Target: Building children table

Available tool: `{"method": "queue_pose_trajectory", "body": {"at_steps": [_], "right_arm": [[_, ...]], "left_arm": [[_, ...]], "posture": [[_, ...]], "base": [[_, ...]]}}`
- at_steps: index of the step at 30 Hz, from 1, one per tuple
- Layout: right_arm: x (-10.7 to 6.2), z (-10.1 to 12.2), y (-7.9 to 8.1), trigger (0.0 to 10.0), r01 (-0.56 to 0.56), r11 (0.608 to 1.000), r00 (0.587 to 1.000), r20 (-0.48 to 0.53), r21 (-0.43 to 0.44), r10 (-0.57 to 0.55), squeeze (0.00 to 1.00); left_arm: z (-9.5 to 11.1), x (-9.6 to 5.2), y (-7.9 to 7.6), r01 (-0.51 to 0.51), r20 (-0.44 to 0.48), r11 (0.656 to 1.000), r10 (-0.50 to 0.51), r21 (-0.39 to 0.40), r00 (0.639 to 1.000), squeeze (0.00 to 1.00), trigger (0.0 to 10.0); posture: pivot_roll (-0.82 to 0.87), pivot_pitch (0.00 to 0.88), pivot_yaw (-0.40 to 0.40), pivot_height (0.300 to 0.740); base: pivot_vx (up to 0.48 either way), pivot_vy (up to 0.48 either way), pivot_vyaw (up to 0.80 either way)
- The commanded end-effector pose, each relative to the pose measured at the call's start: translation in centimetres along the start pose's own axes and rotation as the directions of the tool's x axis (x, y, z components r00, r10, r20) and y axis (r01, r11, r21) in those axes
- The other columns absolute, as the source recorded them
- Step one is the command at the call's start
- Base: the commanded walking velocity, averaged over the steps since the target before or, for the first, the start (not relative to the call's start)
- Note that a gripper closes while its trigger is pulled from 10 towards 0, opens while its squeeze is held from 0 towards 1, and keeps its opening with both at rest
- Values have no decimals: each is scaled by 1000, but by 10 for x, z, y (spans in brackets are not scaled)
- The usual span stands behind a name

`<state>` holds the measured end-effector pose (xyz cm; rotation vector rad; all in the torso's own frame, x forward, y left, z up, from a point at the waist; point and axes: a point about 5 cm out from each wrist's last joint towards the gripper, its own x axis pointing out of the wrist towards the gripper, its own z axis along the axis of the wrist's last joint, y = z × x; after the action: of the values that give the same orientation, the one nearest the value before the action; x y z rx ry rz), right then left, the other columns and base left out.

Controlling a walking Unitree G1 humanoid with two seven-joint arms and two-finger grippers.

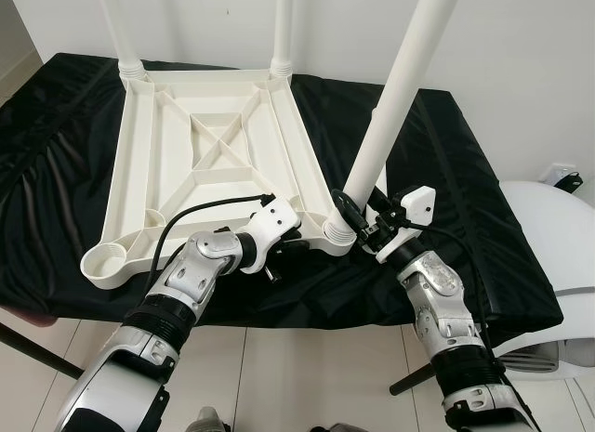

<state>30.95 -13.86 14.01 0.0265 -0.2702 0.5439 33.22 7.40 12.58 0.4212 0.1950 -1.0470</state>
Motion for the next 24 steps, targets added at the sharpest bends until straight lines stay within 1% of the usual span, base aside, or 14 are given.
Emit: {"method": "queue_pose_trajectory", "body": {"at_steps": [1,7,14,17,18,21,24], "right_arm": [[-22,-35,-5,10000,107,993,976,-195,43,-97,0],[-21,-34,-4,10000,129,991,975,-185,41,-119,0],[-18,-31,0,10000,168,985,973,-167,36,-160,0],[-17,-29,1,10000,186,982,971,-156,17,-181,0],[-16,-27,1,10000,201,980,969,-149,-1,-199,0],[-15,-26,1,10000,212,977,967,-142,-3,-210,0],[-14,-23,1,10000,251,968,959,-134,-21,-252,0]], "left_arm": [[30,-3,7,0,92,995,-9,99,996,0,10000],[30,-3,8,-1,91,995,-8,101,996,0,10000],[30,-3,8,-1,92,995,-8,103,996,0,10000],[30,-3,8,-1,92,995,-8,103,996,0,10000],[30,-3,8,-1,93,995,-9,103,996,0,10000],[30,-3,8,-1,93,995,-9,102,996,0,10000],[30,-3,7,0,94,995,-10,101,996,0,10000]], "posture": [[15,37,-35,740],[16,37,-35,740],[16,34,-36,740],[16,33,-36,740],[16,33,-36,740],[15,32,-37,740],[14,30,-38,740]], "base": [[0,0,0],[0,0,0],[0,0,0],[0,0,0],[0,0,0],[0,0,0],[0,0,0]]}}
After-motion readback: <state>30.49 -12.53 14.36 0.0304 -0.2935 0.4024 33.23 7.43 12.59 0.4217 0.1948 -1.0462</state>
